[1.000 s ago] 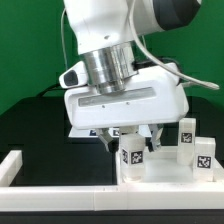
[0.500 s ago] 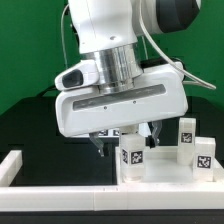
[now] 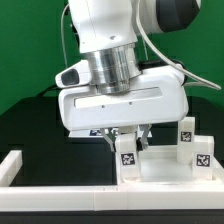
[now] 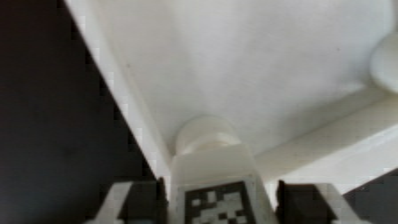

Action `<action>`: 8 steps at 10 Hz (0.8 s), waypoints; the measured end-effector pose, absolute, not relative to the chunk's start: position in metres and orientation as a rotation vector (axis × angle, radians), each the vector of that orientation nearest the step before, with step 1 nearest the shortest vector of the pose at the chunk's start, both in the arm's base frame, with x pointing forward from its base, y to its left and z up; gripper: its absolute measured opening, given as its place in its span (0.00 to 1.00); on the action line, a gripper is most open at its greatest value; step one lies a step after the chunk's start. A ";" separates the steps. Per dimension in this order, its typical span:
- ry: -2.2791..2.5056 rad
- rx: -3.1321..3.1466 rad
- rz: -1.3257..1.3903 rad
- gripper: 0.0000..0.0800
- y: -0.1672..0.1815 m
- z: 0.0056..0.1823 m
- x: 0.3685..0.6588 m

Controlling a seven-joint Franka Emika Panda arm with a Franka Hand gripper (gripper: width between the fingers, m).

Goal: Assemble square table

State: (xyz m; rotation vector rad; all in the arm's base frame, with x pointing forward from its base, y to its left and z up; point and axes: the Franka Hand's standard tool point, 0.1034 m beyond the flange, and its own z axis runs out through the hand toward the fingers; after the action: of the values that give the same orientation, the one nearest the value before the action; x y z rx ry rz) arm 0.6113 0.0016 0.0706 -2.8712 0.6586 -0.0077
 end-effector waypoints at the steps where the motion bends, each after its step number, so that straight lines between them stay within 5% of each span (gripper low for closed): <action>1: 0.857 -2.818 0.017 0.38 0.005 0.071 0.612; 4: 1.741 -2.382 0.106 0.37 0.029 0.072 0.616; 8: 2.131 -1.975 0.144 0.37 0.019 0.073 0.623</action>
Offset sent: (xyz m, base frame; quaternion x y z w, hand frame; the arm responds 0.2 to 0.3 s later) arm 0.0157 0.0302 0.0027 0.0143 -0.0084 0.5498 0.8351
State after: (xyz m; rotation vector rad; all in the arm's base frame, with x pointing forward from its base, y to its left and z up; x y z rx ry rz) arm 0.6232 0.0189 0.0732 -1.9754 2.1309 0.1443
